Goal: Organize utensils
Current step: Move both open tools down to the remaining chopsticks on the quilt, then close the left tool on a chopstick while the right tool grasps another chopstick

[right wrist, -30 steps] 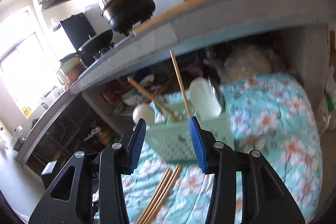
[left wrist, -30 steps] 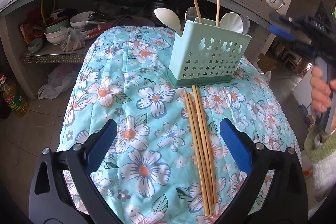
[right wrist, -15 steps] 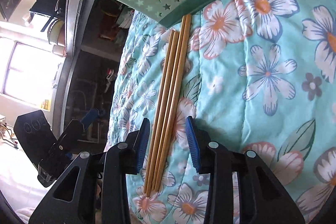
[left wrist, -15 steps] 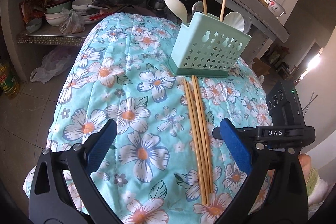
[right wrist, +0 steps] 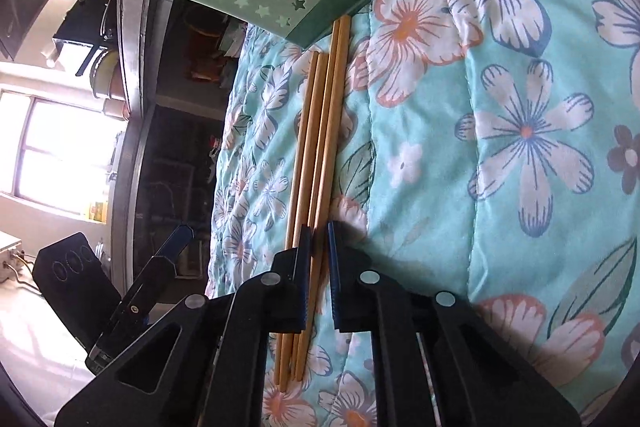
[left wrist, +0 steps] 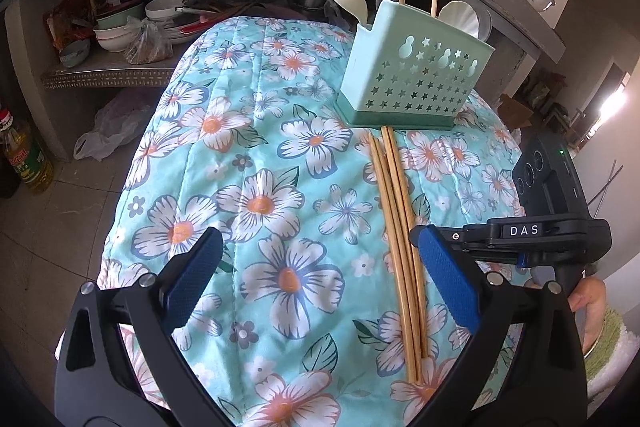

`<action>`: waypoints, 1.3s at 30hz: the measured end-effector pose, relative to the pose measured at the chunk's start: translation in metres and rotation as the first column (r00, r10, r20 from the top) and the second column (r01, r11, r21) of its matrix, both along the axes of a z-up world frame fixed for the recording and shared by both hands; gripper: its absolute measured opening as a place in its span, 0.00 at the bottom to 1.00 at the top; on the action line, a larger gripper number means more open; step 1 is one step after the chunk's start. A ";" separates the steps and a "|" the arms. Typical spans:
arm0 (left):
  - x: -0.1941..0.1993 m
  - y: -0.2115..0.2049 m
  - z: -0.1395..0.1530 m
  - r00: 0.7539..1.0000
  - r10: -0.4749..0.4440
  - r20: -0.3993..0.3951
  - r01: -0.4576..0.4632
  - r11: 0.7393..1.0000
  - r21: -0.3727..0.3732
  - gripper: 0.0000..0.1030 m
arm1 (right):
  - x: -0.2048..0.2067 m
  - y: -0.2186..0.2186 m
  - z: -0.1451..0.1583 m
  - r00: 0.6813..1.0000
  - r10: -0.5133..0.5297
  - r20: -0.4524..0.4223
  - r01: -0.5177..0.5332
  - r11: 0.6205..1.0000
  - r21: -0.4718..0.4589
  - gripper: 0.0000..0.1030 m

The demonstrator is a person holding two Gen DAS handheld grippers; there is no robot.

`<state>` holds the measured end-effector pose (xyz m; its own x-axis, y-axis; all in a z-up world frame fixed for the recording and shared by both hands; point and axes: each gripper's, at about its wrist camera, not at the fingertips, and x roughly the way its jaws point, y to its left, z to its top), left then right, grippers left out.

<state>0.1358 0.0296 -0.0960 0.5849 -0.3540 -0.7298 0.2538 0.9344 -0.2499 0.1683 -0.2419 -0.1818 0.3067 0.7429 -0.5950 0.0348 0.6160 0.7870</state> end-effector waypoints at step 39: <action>0.040 -0.053 -0.056 0.940 -0.129 -0.316 0.052 0.969 -0.241 0.05 | -0.059 -0.126 -0.005 0.979 -0.202 -0.008 0.202 0.976 0.077 0.06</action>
<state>0.1759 -0.0231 -0.1521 0.2854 -0.5715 -0.7694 0.2028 0.8206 -0.5343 0.1098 -0.3676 -0.1865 0.4548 0.7091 -0.5389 0.1528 0.5339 0.8316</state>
